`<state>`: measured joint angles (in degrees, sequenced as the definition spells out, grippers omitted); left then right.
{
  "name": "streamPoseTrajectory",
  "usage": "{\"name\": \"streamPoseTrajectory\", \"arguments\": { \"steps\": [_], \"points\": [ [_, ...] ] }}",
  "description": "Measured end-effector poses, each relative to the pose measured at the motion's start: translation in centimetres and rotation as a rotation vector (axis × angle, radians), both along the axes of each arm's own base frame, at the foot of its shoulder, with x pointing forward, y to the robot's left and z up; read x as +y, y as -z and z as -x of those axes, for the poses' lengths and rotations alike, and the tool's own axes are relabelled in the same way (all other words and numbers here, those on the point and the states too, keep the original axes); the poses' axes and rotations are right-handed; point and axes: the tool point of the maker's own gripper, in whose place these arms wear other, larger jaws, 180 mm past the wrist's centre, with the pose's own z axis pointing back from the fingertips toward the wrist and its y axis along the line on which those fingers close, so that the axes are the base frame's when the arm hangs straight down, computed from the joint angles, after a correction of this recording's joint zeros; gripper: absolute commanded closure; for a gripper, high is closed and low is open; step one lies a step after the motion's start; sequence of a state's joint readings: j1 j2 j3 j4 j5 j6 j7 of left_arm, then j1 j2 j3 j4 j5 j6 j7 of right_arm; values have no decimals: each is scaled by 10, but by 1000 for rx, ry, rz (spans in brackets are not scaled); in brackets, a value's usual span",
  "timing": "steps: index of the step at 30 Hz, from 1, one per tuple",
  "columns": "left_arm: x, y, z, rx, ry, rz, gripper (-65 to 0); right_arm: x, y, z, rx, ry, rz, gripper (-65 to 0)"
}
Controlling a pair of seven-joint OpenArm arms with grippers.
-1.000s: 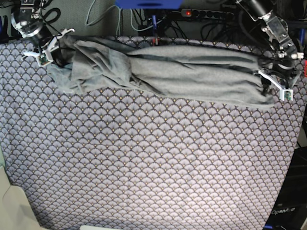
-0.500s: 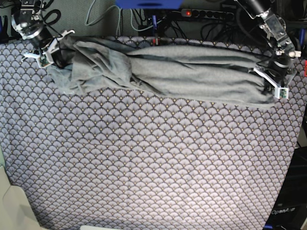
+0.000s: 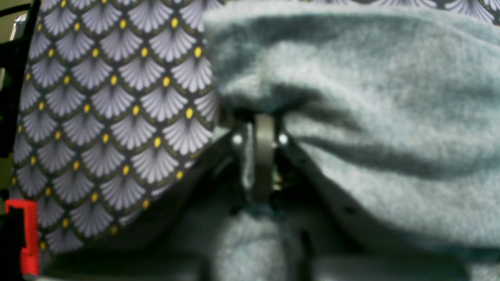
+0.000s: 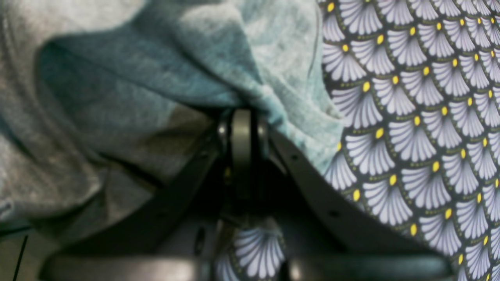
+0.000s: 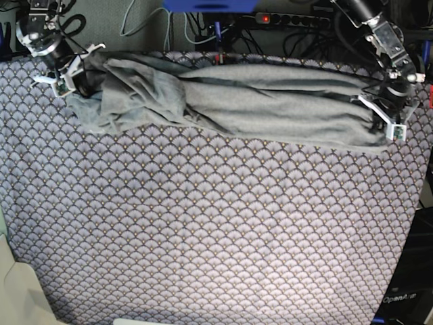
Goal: Fold the T-shirt properly
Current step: 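Hold both strip ends and pull them apart to straighten the strip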
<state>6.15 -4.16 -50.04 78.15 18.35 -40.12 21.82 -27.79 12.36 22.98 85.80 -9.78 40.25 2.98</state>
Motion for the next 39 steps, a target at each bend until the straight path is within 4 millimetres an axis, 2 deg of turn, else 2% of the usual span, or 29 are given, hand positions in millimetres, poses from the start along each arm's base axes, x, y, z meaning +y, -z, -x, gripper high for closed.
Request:
{"name": "streamPoseTrajectory", "arguments": {
  "steps": [4, 9, 14, 25, 39],
  "points": [
    [8, -3, 0, 4, -10, -19, -256, 0, 0, -1, -1, 0, 1, 0],
    [17, -4, -2, 37, -40, -26, -332, 0, 0, -2, -2, 0, 2, 0],
    [26, -1, -10, 56, -68, 6, -352, 1, 2, -2, 2, -21, 34, 0],
    [23, 12, -15, -10, -87, 109, -349, 4, 3, -4, -5, -11, 37, 0],
    [21, 16, -4, -48, -110, 130, -348, 4, 2, -5, -8, -12, 39, 0]
  ]
}}
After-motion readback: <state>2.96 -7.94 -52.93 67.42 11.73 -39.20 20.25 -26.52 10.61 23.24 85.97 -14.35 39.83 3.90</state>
